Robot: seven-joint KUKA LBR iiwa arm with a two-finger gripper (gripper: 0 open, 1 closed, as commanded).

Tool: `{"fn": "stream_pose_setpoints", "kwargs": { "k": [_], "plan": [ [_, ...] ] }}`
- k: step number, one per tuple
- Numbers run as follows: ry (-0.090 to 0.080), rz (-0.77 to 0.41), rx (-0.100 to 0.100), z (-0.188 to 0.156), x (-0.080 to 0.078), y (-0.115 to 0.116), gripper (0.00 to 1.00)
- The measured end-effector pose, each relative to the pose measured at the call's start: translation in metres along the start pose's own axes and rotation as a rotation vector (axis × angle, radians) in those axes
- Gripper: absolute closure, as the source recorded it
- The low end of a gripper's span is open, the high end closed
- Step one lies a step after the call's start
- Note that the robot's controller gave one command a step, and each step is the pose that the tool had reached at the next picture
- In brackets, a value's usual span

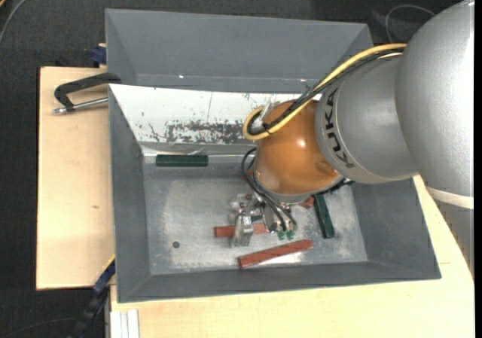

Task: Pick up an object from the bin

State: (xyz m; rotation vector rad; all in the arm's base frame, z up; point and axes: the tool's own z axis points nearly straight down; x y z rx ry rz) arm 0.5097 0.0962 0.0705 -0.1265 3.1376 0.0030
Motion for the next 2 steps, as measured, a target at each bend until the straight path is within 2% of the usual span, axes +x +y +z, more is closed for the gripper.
{"fn": "stream_pose_setpoints", "kwargs": {
  "k": [1, 2],
  "plan": [
    [-0.013, 0.001, 0.001, -0.129, -0.014, -0.019, 1.0],
    [-0.01, -0.401, 0.002, -0.222, -0.015, -0.019, 1.0]
  ]
}}
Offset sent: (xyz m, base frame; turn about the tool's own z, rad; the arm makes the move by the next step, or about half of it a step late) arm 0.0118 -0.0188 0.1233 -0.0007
